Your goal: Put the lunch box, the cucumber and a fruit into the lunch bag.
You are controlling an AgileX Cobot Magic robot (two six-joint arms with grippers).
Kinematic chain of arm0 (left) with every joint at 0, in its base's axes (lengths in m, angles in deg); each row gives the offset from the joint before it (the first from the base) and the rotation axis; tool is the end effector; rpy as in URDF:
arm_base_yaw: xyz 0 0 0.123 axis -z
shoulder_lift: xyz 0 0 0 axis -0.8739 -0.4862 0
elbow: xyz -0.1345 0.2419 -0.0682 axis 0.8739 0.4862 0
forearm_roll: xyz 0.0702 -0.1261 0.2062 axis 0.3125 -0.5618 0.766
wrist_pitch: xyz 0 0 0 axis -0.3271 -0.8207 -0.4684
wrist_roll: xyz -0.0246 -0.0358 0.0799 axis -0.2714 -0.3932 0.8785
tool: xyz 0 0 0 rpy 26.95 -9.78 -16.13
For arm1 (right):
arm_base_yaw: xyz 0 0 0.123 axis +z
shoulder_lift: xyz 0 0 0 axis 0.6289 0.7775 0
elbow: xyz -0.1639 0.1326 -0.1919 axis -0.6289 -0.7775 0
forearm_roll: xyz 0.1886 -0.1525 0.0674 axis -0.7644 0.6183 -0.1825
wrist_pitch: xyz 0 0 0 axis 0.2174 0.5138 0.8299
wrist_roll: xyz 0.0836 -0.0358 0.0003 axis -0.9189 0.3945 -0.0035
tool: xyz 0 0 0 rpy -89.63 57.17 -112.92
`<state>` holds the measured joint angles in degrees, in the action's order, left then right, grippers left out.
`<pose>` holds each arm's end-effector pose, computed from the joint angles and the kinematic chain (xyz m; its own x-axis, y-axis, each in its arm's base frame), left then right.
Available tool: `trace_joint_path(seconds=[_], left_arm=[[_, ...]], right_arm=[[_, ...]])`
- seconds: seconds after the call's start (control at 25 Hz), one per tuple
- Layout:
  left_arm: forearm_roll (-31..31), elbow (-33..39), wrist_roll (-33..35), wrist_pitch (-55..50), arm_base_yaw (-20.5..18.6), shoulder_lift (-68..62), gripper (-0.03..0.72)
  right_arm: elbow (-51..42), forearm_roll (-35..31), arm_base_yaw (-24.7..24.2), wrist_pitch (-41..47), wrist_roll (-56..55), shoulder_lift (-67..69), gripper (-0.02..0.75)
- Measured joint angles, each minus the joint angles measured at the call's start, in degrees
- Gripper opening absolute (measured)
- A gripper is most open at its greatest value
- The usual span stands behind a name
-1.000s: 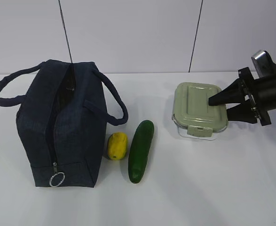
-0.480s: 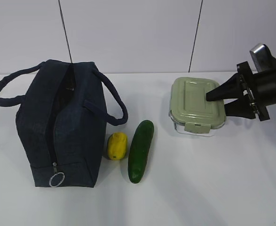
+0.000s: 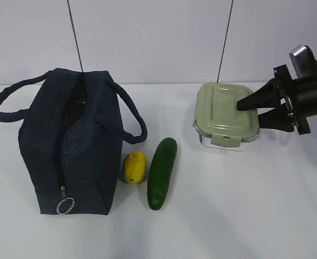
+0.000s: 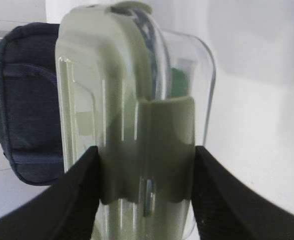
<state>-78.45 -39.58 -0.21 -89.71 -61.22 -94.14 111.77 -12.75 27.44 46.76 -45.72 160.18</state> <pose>0.2525 -0.0370 0.3395 -0.8384 -0.1743 -0.5164 0.0897 0.8904 -0.4462 0.3657 0.0050 0.1933 -0.9512 0.2493 -0.1816 -0.0236 0.5281 0.8489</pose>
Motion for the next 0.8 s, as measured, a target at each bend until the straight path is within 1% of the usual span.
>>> trace_joint_path(seconds=[0.44, 0.6, 0.8], left_arm=[[-12.02, -0.77, 11.90, 3.28, 0.00, -10.54, 0.326], [-12.96, -0.77, 14.26, 3.60, 0.00, -12.61, 0.326], [-13.07, -0.77, 15.26, 3.96, 0.00, -14.93, 0.326]], right_arm=[[3.98, -0.30, 0.22, 0.19, -3.50, -1.24, 0.378], [5.12, -0.19, 1.98, 0.19, -4.83, -1.24, 0.378], [6.76, -0.19, 5.83, 0.57, -5.83, -1.24, 0.378]])
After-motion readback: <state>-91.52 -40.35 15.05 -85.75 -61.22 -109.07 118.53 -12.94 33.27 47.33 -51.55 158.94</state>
